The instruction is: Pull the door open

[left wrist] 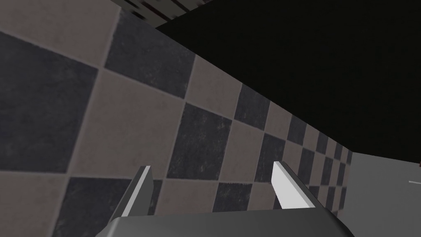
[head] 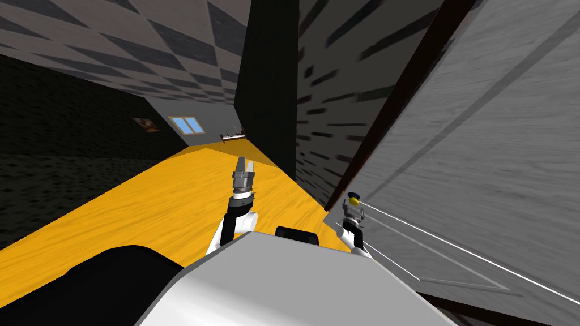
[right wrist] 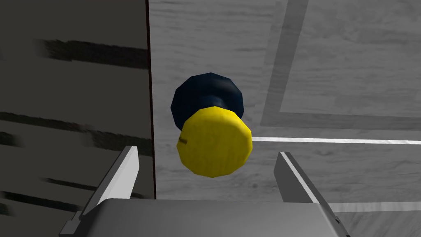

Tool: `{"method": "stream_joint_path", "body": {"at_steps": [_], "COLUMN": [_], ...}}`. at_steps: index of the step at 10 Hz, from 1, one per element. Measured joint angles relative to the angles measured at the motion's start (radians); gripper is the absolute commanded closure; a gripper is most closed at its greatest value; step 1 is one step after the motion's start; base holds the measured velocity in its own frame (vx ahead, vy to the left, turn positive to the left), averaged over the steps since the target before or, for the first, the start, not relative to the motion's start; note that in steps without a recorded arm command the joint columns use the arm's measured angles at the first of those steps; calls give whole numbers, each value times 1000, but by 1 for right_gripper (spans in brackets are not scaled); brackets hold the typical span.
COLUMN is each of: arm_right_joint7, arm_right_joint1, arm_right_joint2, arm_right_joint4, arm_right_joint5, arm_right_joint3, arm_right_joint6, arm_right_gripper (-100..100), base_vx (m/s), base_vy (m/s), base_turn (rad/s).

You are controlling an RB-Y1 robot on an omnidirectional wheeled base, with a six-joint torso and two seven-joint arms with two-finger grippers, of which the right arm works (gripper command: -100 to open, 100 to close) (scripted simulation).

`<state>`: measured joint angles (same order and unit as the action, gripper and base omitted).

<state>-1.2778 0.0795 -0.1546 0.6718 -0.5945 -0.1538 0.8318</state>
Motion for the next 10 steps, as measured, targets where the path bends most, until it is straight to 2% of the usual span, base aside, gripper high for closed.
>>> {"method": "stream_joint_path", "body": {"at_steps": [1, 2, 4, 5, 10], "arm_right_joint7": [-13, -25, -66, -71, -65], "arm_right_joint1": [9, -5, -2, -1, -3], "arm_right_joint2": [-9, -24, -56, -58, -59], "arm_right_joint4": [-23, -10, -52, -54, -53], "arm_right_joint5": [0, -3, -4, -4, -4], "arm_right_joint3": [1, -1, 2, 2, 1], "arm_right_joint6": [7, 1, 17, 19, 17], "arm_right_gripper": [-100, -100, -100, 100, 100], "base_vx": [92, 109, 82, -10, -9], "base_vy": [-6, -13, -5, -7, -2], "base_turn": [64, 51, 35, -42, 4]}}
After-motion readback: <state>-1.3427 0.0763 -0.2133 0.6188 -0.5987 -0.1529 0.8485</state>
